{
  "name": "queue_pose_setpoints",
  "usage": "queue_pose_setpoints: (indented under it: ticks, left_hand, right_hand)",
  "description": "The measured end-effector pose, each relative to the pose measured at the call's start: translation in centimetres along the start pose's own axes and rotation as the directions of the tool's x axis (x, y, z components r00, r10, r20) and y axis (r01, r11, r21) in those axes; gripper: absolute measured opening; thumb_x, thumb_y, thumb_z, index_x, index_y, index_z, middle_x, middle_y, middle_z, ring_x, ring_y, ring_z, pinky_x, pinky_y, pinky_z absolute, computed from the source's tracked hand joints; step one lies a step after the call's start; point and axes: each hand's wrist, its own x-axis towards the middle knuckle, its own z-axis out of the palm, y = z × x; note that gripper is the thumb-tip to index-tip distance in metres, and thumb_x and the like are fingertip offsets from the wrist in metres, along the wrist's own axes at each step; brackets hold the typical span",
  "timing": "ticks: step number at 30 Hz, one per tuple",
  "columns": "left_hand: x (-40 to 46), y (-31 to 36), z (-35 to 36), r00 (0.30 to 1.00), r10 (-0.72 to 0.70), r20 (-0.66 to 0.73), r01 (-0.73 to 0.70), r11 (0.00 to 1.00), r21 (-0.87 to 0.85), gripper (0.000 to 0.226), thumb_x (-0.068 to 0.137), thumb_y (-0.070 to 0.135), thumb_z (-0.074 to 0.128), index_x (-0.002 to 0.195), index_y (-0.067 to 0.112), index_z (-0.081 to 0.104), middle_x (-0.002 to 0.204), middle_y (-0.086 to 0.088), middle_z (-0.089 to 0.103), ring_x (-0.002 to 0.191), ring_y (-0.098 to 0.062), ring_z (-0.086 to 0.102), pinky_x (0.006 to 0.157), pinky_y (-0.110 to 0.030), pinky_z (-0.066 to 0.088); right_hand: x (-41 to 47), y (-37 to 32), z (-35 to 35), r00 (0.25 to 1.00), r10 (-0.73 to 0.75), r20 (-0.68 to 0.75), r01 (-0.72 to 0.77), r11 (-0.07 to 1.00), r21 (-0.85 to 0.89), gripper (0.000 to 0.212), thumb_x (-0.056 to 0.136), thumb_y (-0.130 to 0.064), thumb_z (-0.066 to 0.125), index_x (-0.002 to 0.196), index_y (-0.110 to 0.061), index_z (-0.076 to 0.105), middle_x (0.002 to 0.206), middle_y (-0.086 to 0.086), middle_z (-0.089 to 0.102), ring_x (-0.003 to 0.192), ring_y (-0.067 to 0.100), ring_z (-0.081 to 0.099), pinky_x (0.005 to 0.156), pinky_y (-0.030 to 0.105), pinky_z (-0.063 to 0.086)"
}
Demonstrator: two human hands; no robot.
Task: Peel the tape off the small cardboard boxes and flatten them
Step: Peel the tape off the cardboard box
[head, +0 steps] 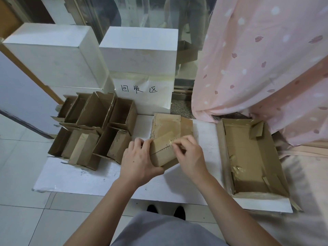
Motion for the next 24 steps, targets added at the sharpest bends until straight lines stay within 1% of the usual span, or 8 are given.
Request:
queue_pose_setpoints:
  ticks: [4, 6, 8, 11, 15, 17, 19, 24]
  left_hand:
    - [-0.1, 0.4, -0.1, 1.0, 0.0, -0.014, 0.0, 1.0, 0.018, 0.1, 0.053, 0.07, 0.069, 0.141, 0.028, 0.044, 0.12, 0.005, 0.042, 0.107, -0.02, 0.04, 0.091, -0.033, 0.038]
    - [-0.2, 0.5, -0.1, 1.0, 0.015, -0.02, -0.014, 0.999, 0.034, 0.099, 0.052, 0.068, 0.071, 0.139, 0.027, 0.046, 0.12, 0.004, 0.043, 0.106, -0.022, 0.041, 0.091, -0.035, 0.039]
    - [-0.2, 0.5, 0.0, 0.999, 0.029, -0.017, -0.028, 0.999, 0.043, 0.097, 0.052, 0.066, 0.071, 0.137, 0.026, 0.049, 0.119, 0.003, 0.045, 0.106, -0.022, 0.042, 0.091, -0.035, 0.039]
    - [-0.1, 0.1, 0.0, 0.999, 0.047, 0.002, -0.047, 0.998, 0.032, 0.097, 0.052, 0.068, 0.069, 0.137, 0.027, 0.047, 0.12, 0.004, 0.044, 0.106, -0.021, 0.041, 0.091, -0.035, 0.041]
    - [-0.2, -0.8, 0.0, 0.997, 0.063, 0.034, -0.063, 0.998, -0.003, 0.092, 0.052, 0.07, 0.066, 0.131, 0.027, 0.045, 0.116, 0.006, 0.042, 0.102, -0.019, 0.04, 0.088, -0.034, 0.042]
    - [-0.2, -1.0, 0.1, 0.997, 0.051, 0.052, -0.05, 0.999, -0.016, 0.09, 0.049, 0.07, 0.064, 0.126, 0.026, 0.045, 0.113, 0.007, 0.04, 0.1, -0.018, 0.038, 0.086, -0.033, 0.041]
    - [-0.2, -1.2, 0.2, 0.998, 0.033, 0.053, -0.032, 0.999, -0.022, 0.09, 0.047, 0.071, 0.061, 0.124, 0.026, 0.045, 0.111, 0.007, 0.039, 0.098, -0.018, 0.037, 0.085, -0.033, 0.04]
    - [0.0, -1.7, 0.3, 0.996, 0.076, 0.052, -0.076, 0.997, -0.005, 0.091, 0.051, 0.073, 0.064, 0.127, 0.026, 0.045, 0.115, 0.006, 0.041, 0.101, -0.019, 0.039, 0.086, -0.035, 0.042]
  right_hand:
    - [0.3, 0.1, -0.3, 0.98, 0.2, 0.008, -0.2, 0.975, 0.094, 0.014, 0.089, -0.016, 0.078, 0.102, -0.017, 0.074, 0.109, -0.002, 0.058, 0.094, 0.001, 0.062, 0.086, 0.014, 0.048]
    - [0.3, 0.1, -0.3, 0.989, 0.14, 0.046, -0.137, 0.989, -0.054, 0.004, 0.091, -0.014, 0.073, 0.094, -0.01, 0.072, 0.108, -0.002, 0.056, 0.088, 0.004, 0.06, 0.081, 0.016, 0.047]
    - [0.3, -0.1, 0.0, 0.987, 0.106, 0.118, -0.07, 0.958, -0.278, 0.007, 0.097, -0.015, 0.063, 0.092, -0.01, 0.062, 0.103, 0.0, 0.055, 0.085, 0.019, 0.058, 0.076, 0.032, 0.048]
    - [0.6, -0.6, 0.0, 0.984, 0.175, 0.013, -0.162, 0.936, -0.313, 0.012, 0.101, -0.015, 0.056, 0.091, -0.012, 0.05, 0.093, 0.003, 0.054, 0.083, 0.028, 0.055, 0.071, 0.041, 0.044]
    - [0.2, -0.8, -0.1, 0.982, 0.099, -0.159, -0.133, 0.965, -0.225, 0.016, 0.093, -0.007, 0.063, 0.084, -0.01, 0.051, 0.084, 0.0, 0.054, 0.071, 0.021, 0.051, 0.063, 0.038, 0.043]
    - [-0.2, -1.3, 0.2, 0.993, 0.027, -0.117, -0.055, 0.969, -0.242, 0.014, 0.094, -0.009, 0.062, 0.084, -0.011, 0.053, 0.088, -0.002, 0.053, 0.073, 0.02, 0.052, 0.064, 0.039, 0.046]
    - [-0.8, -1.4, 0.6, 0.998, -0.026, -0.052, 0.014, 0.974, -0.226, 0.01, 0.098, -0.015, 0.061, 0.089, -0.013, 0.061, 0.096, -0.005, 0.055, 0.08, 0.015, 0.055, 0.069, 0.031, 0.048]
    - [-1.3, -1.2, 0.8, 0.991, 0.124, -0.053, -0.125, 0.992, -0.018, 0.011, 0.095, -0.012, 0.068, 0.104, -0.018, 0.071, 0.103, -0.008, 0.061, 0.09, 0.004, 0.061, 0.078, 0.014, 0.046]
